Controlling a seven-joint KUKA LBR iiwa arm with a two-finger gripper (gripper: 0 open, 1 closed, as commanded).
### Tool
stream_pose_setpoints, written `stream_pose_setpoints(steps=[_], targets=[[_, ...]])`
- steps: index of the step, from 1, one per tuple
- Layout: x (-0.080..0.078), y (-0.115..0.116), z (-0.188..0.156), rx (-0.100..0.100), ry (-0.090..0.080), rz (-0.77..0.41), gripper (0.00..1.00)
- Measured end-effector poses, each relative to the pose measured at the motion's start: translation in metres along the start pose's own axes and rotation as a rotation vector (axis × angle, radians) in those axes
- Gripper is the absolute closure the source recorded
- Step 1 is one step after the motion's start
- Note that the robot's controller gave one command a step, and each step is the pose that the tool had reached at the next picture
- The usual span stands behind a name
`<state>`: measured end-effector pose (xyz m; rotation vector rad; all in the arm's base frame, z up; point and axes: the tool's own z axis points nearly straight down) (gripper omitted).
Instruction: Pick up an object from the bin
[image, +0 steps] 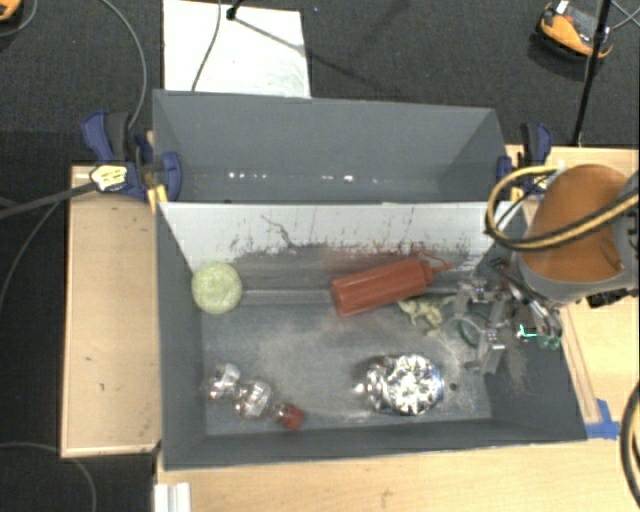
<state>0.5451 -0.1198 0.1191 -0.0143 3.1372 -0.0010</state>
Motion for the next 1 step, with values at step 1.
stream_pose_setpoints(steps=[1], targets=[[0.0002, 0.0006, 0.0352, -0.001, 0.001, 0.071, 0.0]])
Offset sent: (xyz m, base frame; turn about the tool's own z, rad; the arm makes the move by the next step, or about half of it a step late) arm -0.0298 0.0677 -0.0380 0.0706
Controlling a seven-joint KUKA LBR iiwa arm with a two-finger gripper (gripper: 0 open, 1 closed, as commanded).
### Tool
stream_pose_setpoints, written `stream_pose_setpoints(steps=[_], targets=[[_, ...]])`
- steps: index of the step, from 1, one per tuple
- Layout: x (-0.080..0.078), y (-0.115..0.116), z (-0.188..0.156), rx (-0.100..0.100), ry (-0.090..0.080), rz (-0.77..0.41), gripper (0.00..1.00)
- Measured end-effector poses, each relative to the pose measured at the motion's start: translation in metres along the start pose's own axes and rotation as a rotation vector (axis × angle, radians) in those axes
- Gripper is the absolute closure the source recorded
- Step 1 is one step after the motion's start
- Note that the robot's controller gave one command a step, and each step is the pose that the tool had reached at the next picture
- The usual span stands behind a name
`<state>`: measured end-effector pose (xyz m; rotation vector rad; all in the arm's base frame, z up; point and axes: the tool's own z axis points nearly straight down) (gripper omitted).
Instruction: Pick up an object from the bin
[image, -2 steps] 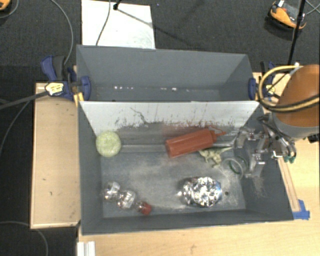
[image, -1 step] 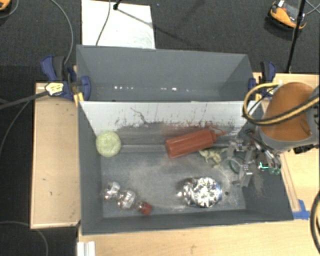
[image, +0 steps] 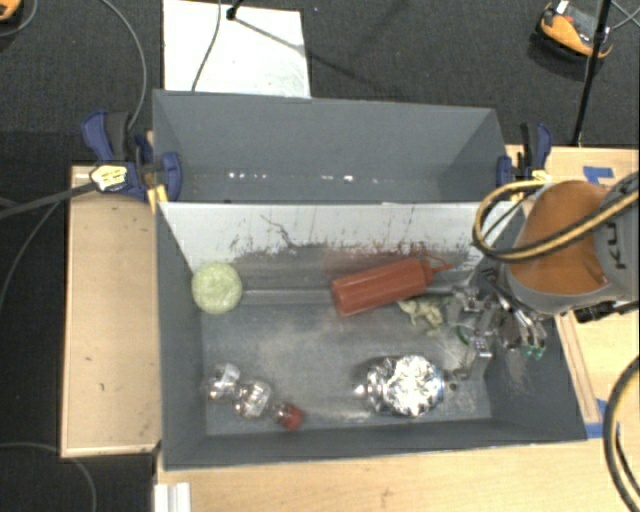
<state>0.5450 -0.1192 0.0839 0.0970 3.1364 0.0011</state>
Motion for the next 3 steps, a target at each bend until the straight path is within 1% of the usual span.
stream_pose_setpoints(steps=[1, 2, 3], targets=[[0.019, 0.033, 0.004, 0.003, -0.002, 0.029, 0.0], [0.035, 0.059, 0.009, -0.002, -0.002, 0.014, 0.0], [0.05, 0.058, 0.012, 0.002, -0.002, 0.106, 0.0]])
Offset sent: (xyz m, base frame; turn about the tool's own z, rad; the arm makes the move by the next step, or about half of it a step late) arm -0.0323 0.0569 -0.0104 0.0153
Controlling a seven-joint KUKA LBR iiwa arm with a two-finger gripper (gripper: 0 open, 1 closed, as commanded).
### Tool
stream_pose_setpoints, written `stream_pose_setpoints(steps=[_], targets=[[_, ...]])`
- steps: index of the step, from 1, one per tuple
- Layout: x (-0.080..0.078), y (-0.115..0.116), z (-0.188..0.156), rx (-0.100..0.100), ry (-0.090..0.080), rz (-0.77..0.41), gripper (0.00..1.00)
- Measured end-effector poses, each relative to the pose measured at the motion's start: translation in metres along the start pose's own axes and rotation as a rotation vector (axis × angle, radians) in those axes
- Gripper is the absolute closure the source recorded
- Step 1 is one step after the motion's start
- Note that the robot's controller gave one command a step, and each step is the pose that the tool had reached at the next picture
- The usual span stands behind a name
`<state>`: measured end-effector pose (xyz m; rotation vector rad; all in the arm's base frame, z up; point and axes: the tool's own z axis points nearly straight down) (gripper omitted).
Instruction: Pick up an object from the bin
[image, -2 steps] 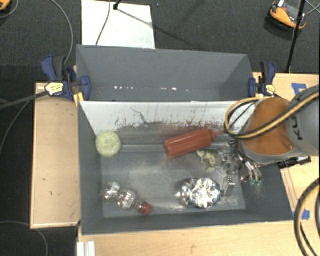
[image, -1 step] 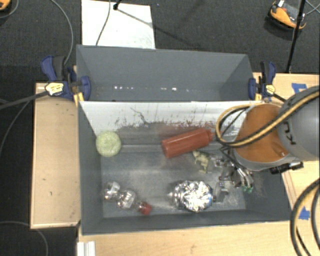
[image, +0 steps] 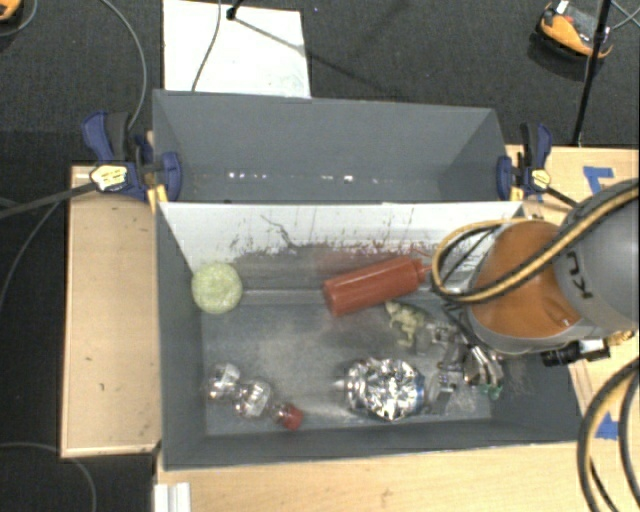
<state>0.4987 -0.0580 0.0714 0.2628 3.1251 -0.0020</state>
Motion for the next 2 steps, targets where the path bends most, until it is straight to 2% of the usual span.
stream_pose_setpoints(steps=[1, 2], targets=[[0.016, 0.034, 0.001, -0.001, 0.002, -0.104, 0.0], [0.02, 0.061, -0.001, -0.002, -0.001, -0.177, 0.0]])
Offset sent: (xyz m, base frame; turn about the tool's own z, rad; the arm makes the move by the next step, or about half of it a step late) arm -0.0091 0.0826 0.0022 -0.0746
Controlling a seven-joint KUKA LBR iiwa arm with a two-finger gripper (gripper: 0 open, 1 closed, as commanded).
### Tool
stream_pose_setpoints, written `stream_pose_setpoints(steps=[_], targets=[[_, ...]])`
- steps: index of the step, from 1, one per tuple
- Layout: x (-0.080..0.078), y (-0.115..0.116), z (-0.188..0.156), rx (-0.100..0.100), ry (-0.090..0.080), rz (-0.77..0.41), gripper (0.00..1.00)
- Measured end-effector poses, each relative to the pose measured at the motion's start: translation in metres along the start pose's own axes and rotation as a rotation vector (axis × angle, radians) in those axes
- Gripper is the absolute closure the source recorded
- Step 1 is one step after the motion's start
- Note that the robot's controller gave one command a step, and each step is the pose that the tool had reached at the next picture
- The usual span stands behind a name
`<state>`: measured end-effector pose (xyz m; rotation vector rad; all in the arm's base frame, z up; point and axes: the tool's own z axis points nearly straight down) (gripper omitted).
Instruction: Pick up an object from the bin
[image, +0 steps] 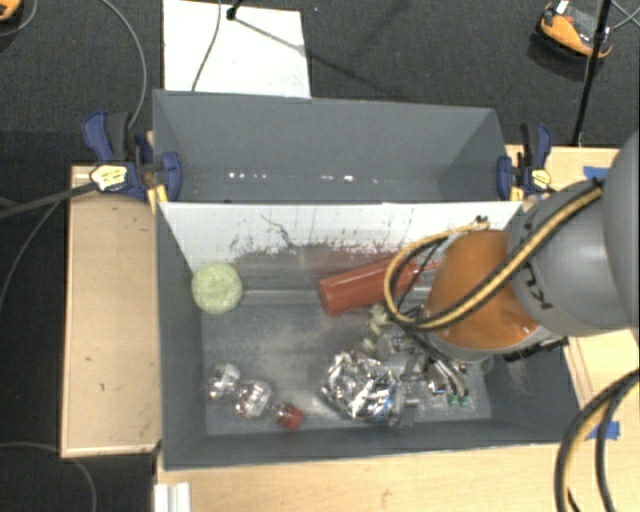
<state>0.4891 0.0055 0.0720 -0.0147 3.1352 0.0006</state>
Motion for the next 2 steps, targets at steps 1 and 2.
stream_pose_setpoints(steps=[1, 2], targets=[[-0.001, 0.01, 0.001, 0.0, 0.001, 0.095, 0.0], [-0.003, 0.021, 0.001, 0.001, -0.003, -0.086, 0.0]])
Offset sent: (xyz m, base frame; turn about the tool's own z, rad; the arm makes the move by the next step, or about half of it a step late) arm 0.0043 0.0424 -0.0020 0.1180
